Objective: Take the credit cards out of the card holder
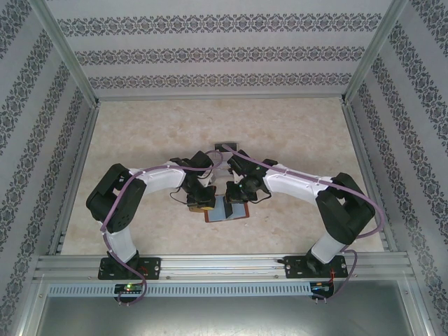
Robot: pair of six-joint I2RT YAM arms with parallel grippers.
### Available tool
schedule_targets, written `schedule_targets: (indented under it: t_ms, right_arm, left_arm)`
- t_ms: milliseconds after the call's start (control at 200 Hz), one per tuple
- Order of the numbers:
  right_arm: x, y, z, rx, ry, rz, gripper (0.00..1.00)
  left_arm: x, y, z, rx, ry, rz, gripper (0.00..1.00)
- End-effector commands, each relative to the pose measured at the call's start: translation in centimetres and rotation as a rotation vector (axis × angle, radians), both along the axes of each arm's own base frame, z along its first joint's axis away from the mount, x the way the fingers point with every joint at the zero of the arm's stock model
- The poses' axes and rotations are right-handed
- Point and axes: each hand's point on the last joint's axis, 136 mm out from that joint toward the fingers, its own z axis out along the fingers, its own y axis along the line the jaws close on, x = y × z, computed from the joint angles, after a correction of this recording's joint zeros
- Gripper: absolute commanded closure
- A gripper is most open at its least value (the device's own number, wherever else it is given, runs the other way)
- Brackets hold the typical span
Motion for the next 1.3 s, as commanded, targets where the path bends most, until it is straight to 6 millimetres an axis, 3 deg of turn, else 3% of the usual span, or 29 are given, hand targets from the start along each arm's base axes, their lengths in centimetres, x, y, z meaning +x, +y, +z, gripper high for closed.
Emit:
schedule_targets:
  t_ms: [0,440,709,849,1099,1294]
  right_arm:
    - [-0.1,0.6,0.0,0.003,0.010,0.006,0.88]
    - [0.5,-0.3,1.6,-0.001,-0.043,0.007,0.96]
    - [1.7,-1.7,3.7,0.005,-0.107,0.053,0.98]
    - [2.2,-1.9,5.6,0.042,-0.199,0.179,0.98]
    - [4.8,-3.5,7.9,0.032,-0.349,0.433,0.99]
    - [6.6,-4.8,8.2,-0.092,-0.517,0.745,0.99]
  left_arm:
    - [-1.3,0.9,-0.9,0.049,0.025,-0.022,1.00]
    - [-1.6,1.1,-0.5,0.040,0.020,-0.006,1.00]
    - [-0.3,0.7,0.7,0.046,-0.024,-0.009,0.99]
    - [0.8,0.6,1.8,0.047,-0.071,-0.001,0.97]
    - [2.3,1.1,3.0,0.047,-0.152,0.040,0.95]
    - [2.7,2.6,3.2,0.040,-0.177,0.093,0.94]
